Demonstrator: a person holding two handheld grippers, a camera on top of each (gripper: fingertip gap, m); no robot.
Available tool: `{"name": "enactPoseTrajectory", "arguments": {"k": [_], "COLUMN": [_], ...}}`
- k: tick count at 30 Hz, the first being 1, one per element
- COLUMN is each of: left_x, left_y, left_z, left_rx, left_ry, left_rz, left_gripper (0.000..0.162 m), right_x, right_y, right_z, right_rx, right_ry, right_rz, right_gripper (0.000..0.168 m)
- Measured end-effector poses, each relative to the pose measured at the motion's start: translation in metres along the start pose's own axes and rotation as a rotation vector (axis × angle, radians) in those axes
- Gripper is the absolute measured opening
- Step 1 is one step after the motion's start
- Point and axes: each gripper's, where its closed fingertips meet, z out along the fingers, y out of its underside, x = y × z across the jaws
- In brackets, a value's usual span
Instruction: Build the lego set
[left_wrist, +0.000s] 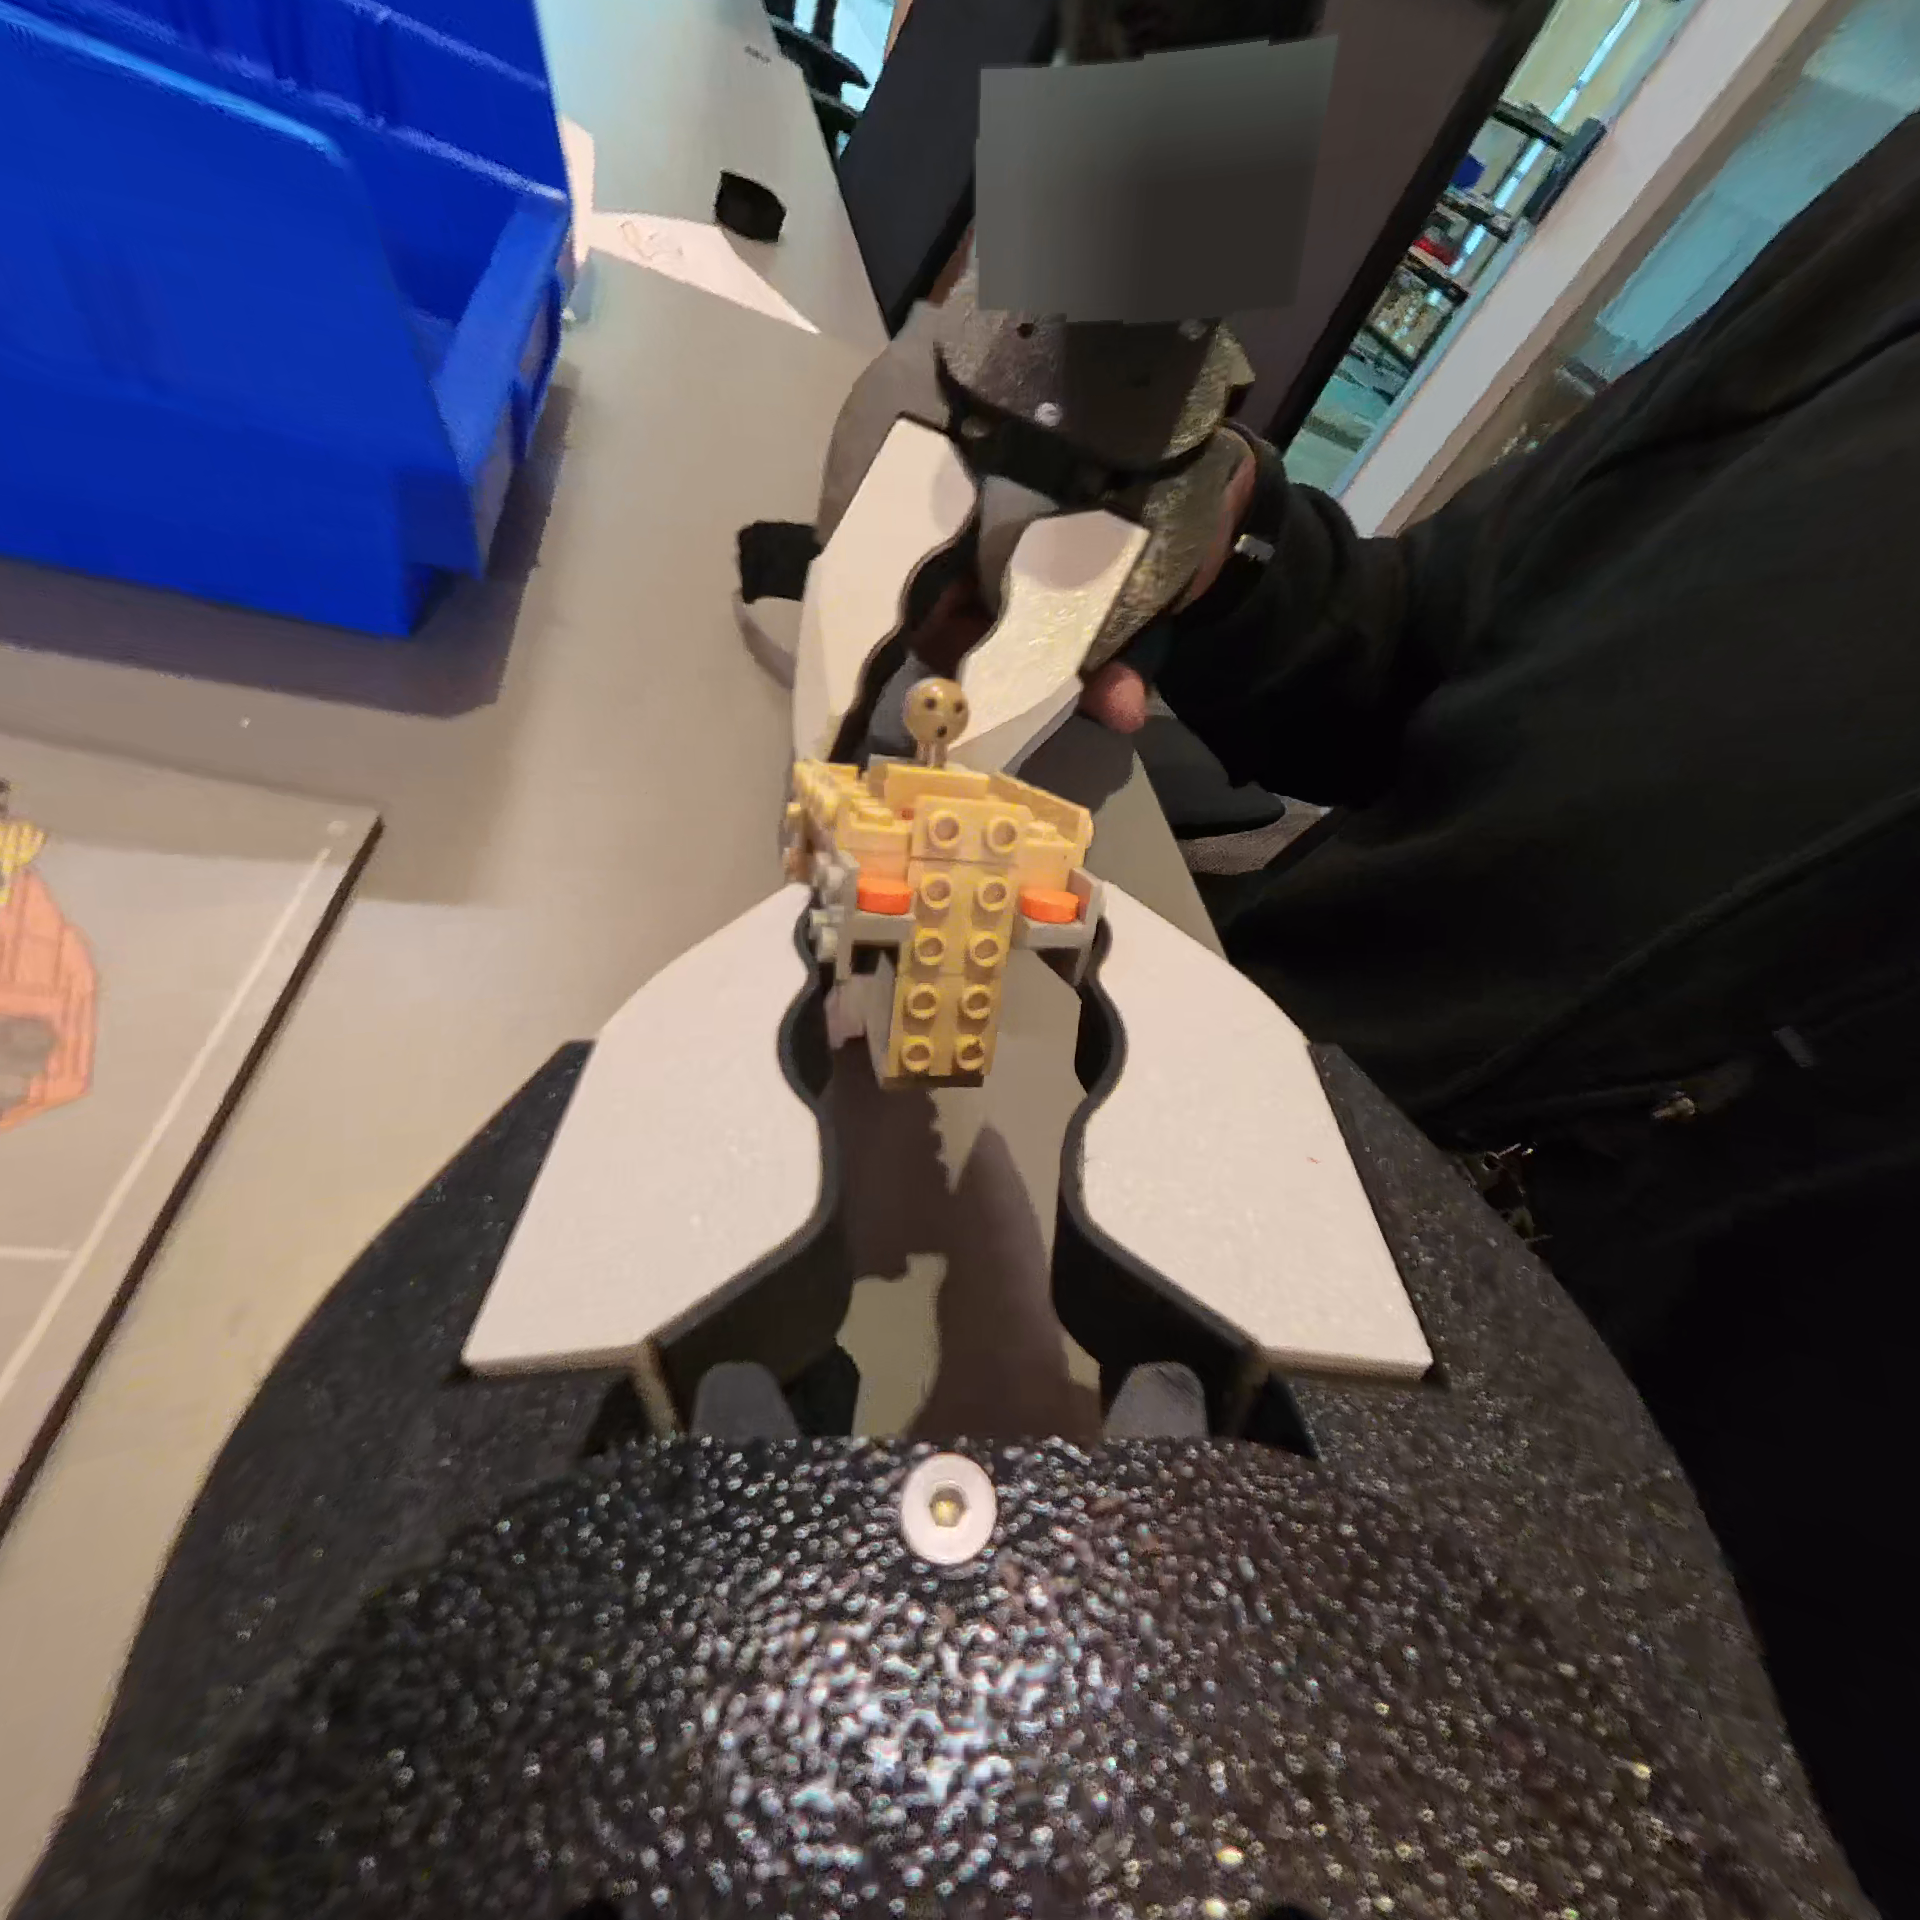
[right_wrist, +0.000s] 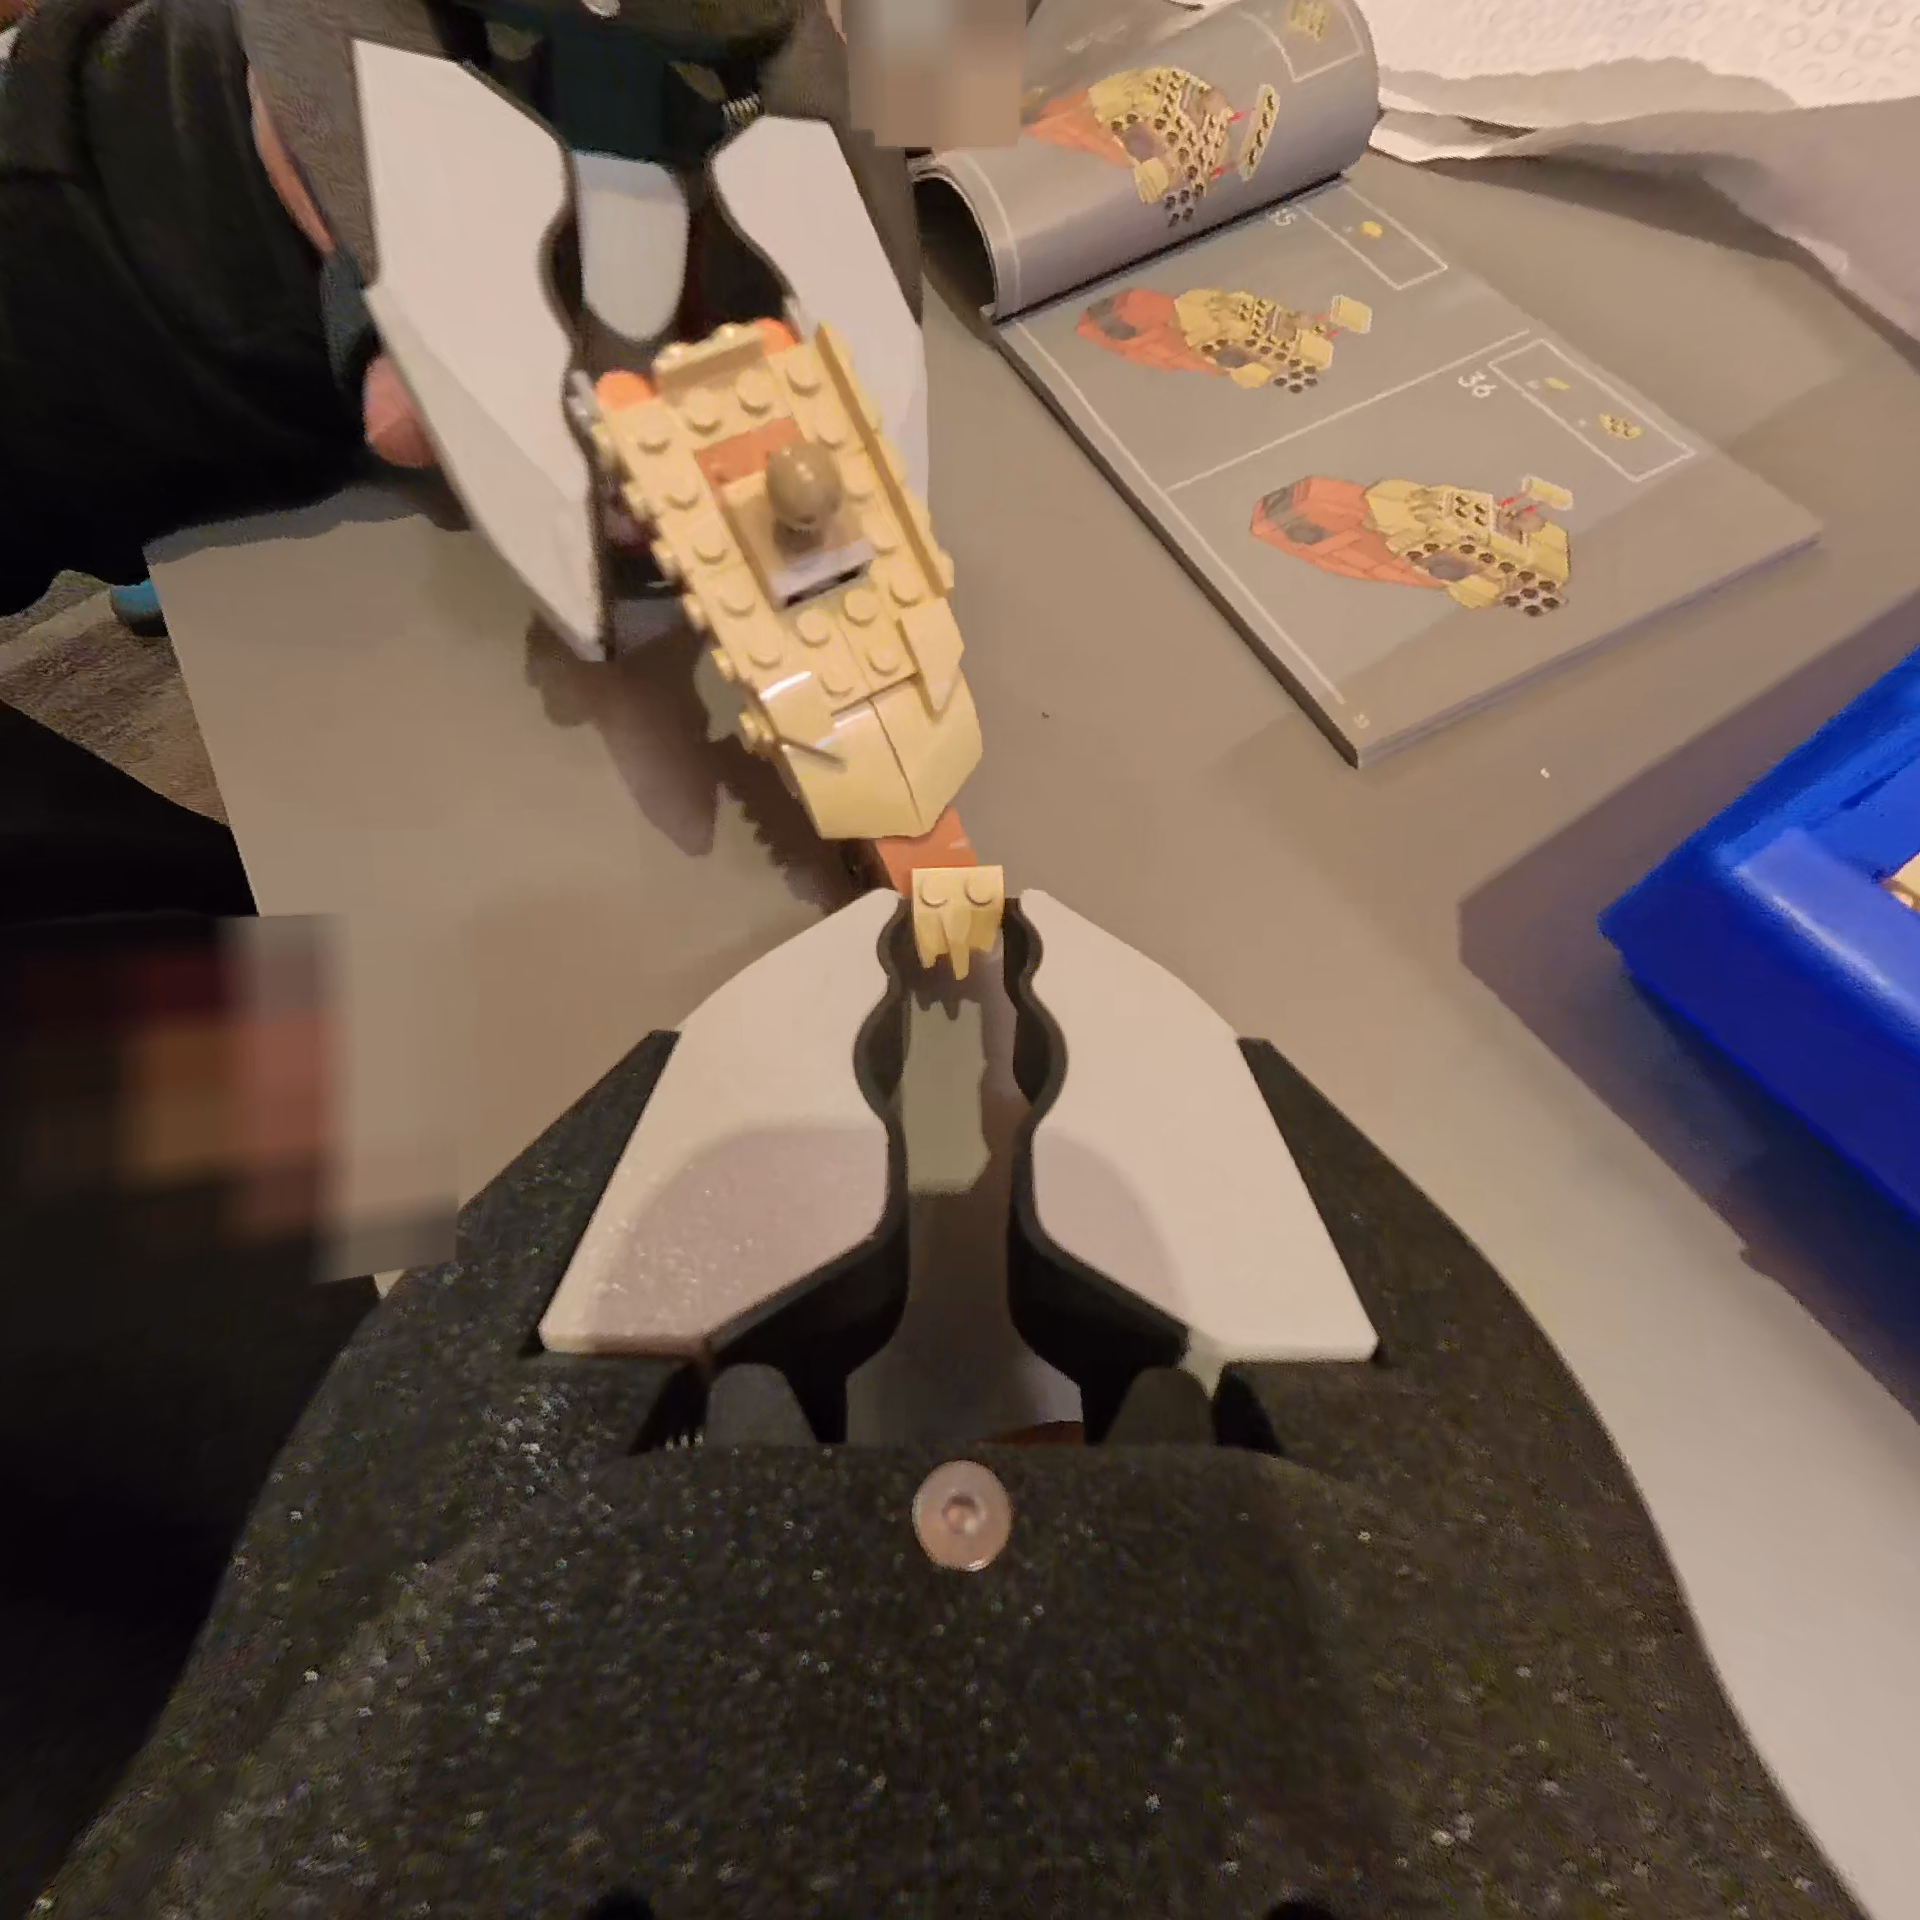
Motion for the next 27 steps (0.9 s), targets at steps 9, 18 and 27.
{"name": "enactPoseTrajectory", "arguments": {"k": [9, 18, 27], "left_x": [0.0, -0.015, -0.017], "left_y": [0.001, 0.004, -0.003], "left_z": [0.012, 0.01, 0.0], "left_rx": [-0.049, -0.085, -0.014], "left_ry": [-0.161, -0.262, -0.13], "left_rz": [0.389, 0.457, 0.131], "left_gripper": [0.043, 0.043, 0.043], "right_x": [-0.001, -0.001, 0.008], "right_y": [0.004, 0.001, -0.021], "right_z": [0.003, 0.004, -0.01], "right_rx": [-0.034, -0.021, 0.036], "right_ry": [-0.009, -0.006, -0.03], "right_rz": [-0.006, -0.044, -0.241], "right_gripper": [0.016, 0.016, 0.016]}}
